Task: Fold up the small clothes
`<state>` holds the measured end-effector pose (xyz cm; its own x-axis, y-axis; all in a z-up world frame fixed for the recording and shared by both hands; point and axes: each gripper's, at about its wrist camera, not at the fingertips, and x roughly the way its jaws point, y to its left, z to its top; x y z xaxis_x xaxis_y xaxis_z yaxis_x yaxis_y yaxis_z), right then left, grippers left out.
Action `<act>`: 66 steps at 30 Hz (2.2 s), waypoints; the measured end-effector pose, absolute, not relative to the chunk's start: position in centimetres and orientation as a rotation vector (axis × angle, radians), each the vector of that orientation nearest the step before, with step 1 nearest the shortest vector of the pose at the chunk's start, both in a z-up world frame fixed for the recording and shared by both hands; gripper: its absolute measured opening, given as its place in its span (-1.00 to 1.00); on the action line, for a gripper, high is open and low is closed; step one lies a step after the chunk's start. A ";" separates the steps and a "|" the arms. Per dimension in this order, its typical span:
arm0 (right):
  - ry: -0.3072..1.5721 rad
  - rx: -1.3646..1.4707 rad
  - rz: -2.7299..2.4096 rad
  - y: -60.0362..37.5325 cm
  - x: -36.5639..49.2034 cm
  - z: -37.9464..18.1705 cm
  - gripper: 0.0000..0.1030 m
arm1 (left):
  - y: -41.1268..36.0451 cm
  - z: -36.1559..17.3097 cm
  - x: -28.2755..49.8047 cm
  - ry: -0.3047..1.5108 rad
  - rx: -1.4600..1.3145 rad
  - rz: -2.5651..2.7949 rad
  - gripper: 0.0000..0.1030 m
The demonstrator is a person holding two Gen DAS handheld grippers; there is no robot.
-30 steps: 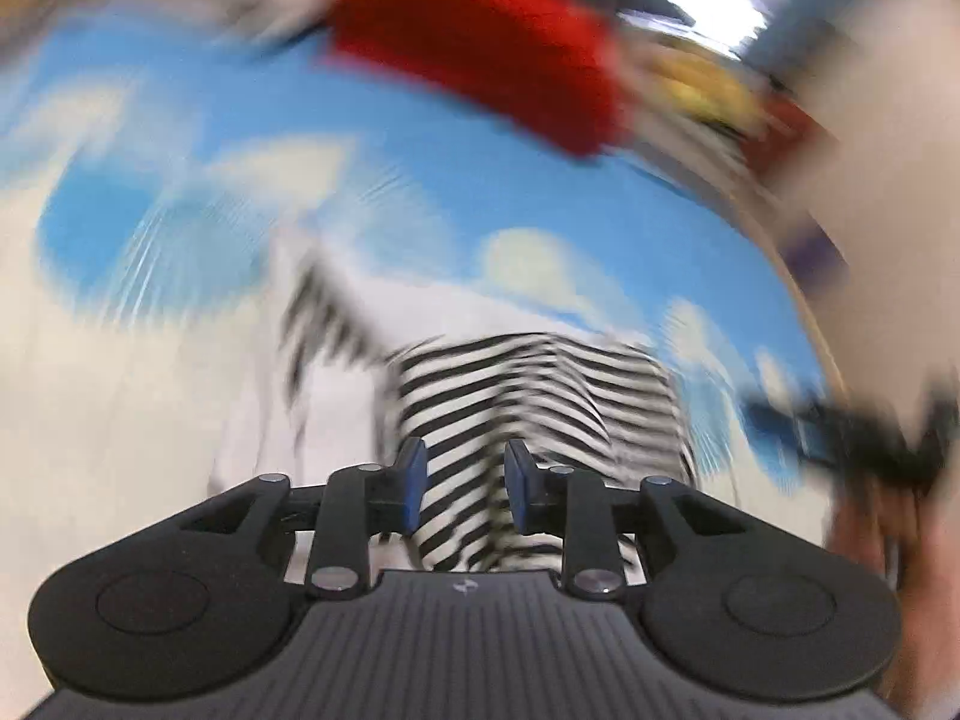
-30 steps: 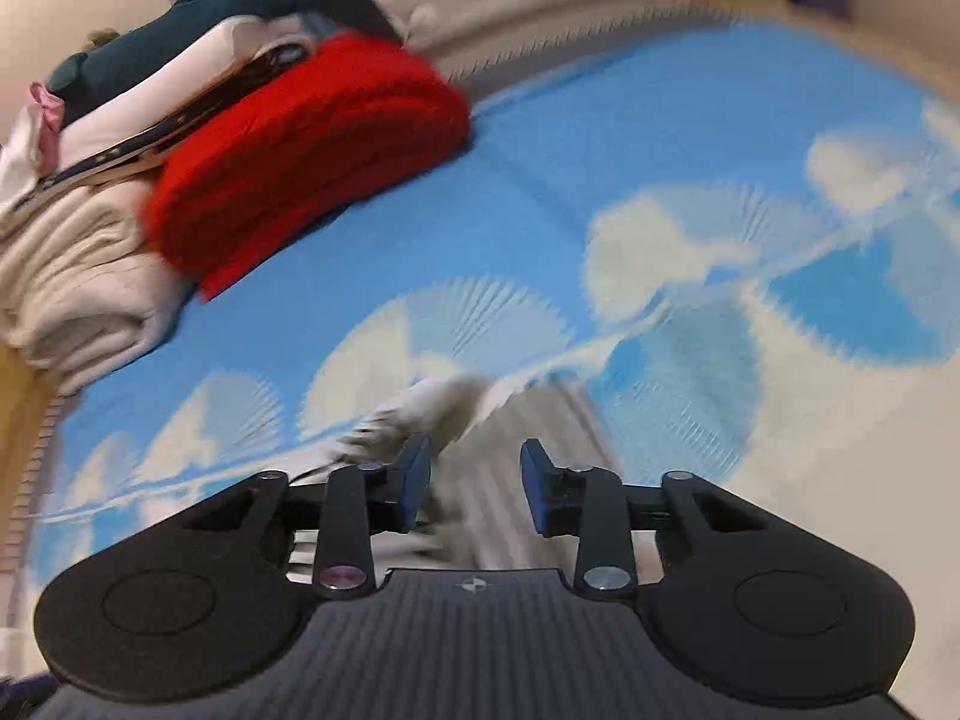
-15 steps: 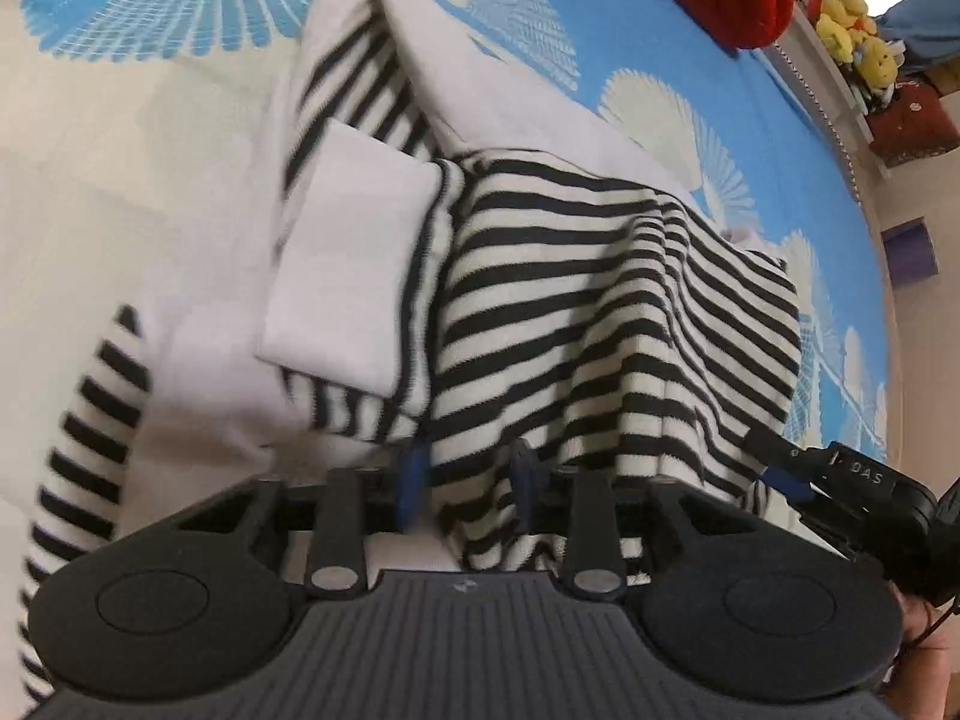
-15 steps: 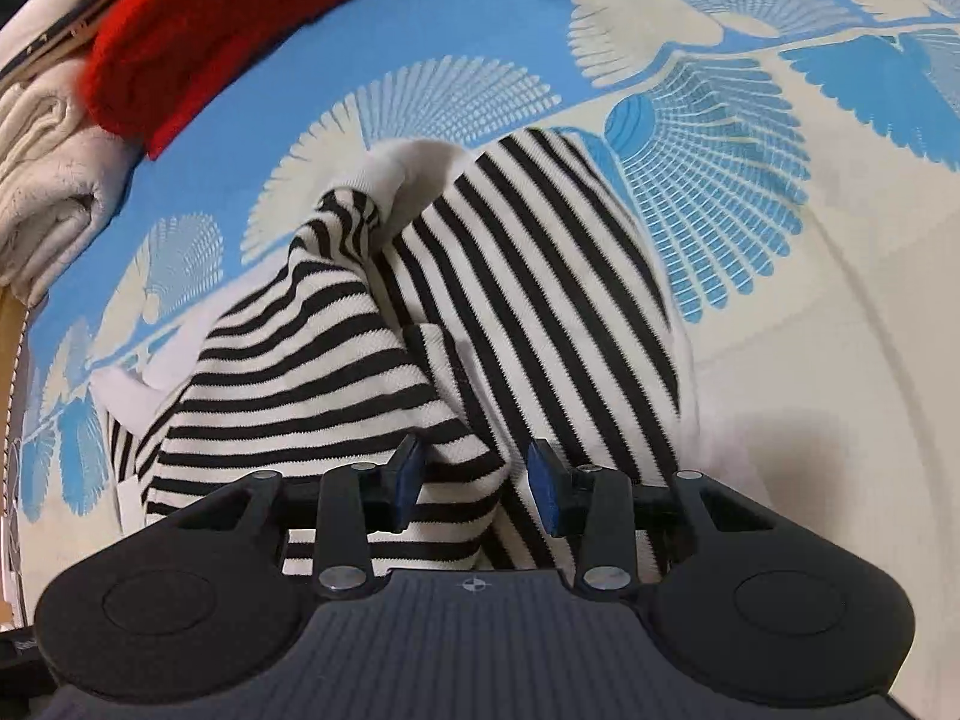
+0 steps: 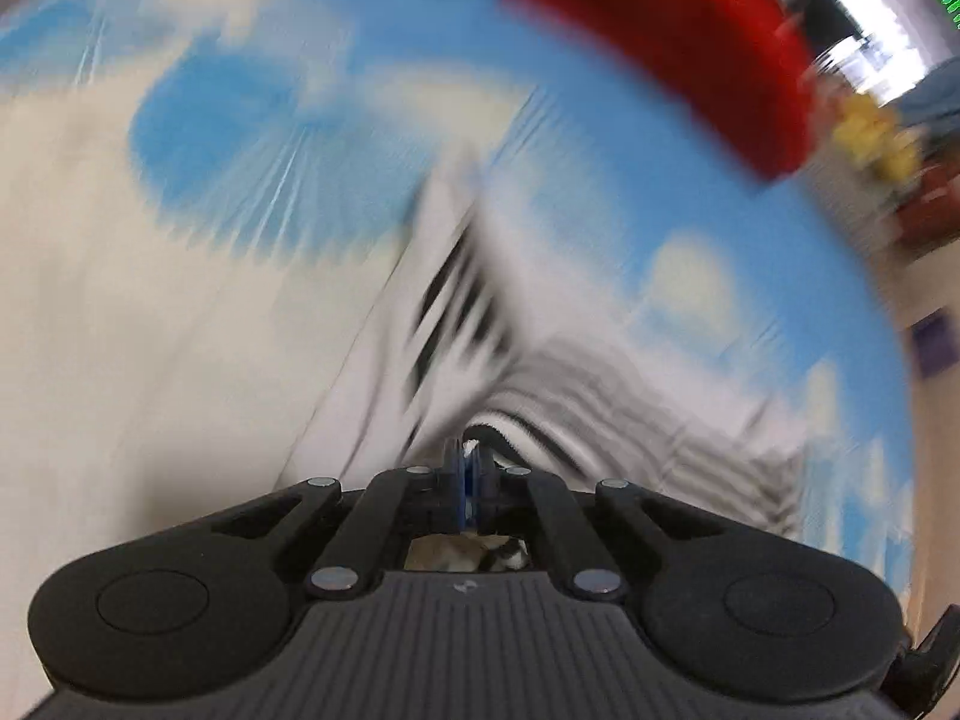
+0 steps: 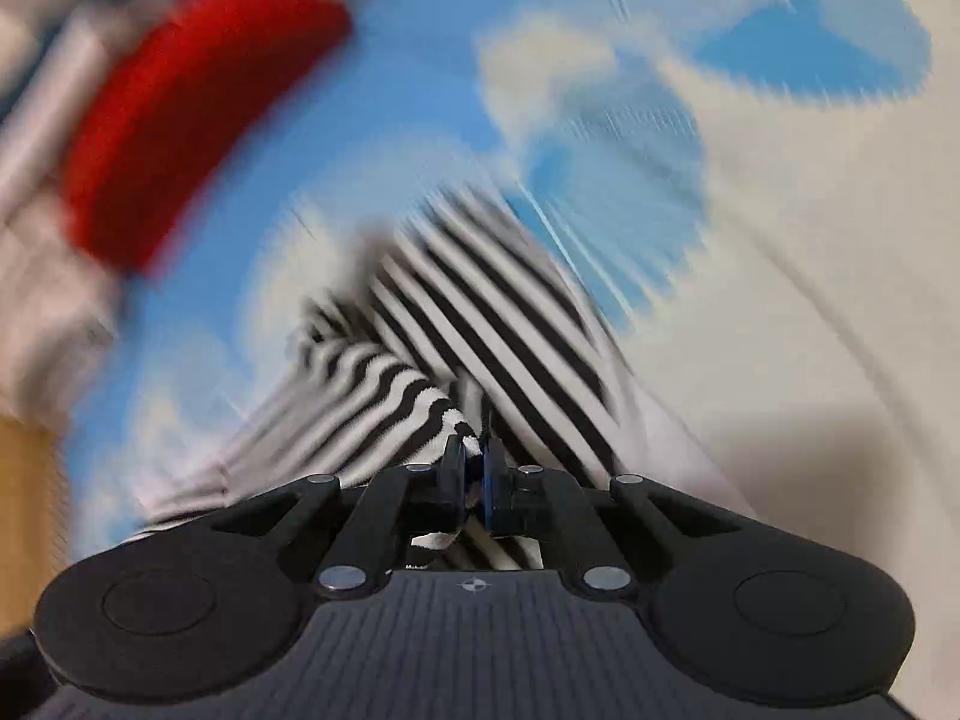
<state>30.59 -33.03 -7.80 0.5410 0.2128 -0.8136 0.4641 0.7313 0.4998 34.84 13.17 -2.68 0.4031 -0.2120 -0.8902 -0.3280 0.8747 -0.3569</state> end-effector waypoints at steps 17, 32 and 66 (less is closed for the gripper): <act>0.892 0.684 -0.105 -31.7 30.9 -6.3 -0.96 | 13.7 0.5 35.0 0.919 -0.564 0.010 -0.99; 0.781 0.537 -0.180 -31.0 30.2 -4.4 -0.46 | 11.8 -0.7 35.2 1.011 -0.469 -0.052 -0.89; 0.558 0.433 -0.043 -32.1 9.8 6.0 0.02 | 15.4 8.5 12.7 0.790 -0.239 -0.177 -0.32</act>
